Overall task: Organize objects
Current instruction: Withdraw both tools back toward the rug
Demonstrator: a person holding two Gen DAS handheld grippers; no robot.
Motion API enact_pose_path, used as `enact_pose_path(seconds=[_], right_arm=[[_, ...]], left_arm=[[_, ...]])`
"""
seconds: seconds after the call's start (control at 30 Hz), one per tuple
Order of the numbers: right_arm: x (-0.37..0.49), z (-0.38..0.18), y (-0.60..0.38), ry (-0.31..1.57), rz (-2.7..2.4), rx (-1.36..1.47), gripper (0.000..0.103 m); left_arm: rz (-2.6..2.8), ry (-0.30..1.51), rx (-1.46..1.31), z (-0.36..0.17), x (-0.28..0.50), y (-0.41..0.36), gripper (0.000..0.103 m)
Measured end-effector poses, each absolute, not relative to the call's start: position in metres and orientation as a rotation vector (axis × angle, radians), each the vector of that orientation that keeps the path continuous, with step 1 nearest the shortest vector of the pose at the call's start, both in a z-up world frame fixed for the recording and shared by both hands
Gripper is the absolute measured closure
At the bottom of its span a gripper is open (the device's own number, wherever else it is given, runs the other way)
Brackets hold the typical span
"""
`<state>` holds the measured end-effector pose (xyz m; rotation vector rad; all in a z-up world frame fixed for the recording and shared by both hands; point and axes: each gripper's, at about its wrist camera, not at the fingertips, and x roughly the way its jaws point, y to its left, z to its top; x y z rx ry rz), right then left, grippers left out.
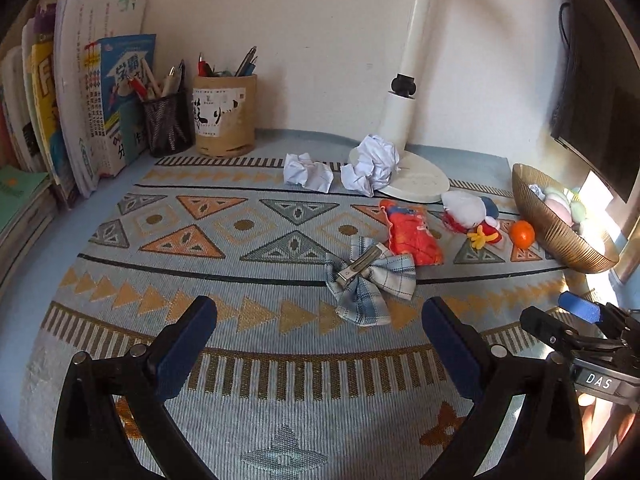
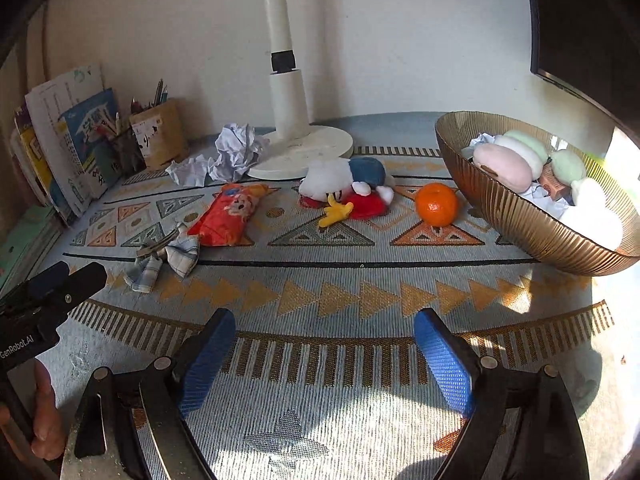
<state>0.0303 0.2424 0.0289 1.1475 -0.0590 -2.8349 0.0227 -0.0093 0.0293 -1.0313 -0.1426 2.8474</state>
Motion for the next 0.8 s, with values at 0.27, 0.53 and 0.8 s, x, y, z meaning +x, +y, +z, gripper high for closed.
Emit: enact_pose_path(seconds=[0.27, 0.53, 0.8], right_arm=[[0.0273, 0.0274, 0.2505, -0.116, -2.837, 1.176, 0.004], [0.0276, 0.0269, 0.2519, -0.108, -2.837, 1.183, 0.004], [0.0263, 0.0257, 0.2519, -0.106, -2.831, 1.197, 0.004]], left_arm=[[2.842, -0.147, -1.049, 0.0279, 0.0226, -0.0084, 0.001], [2.846, -0.128, -1.059, 0.0273, 0.0227, -0.0061, 0.001], [2.847, -0.128, -1.064, 0.0262, 0.0226, -0.0060, 0.001]])
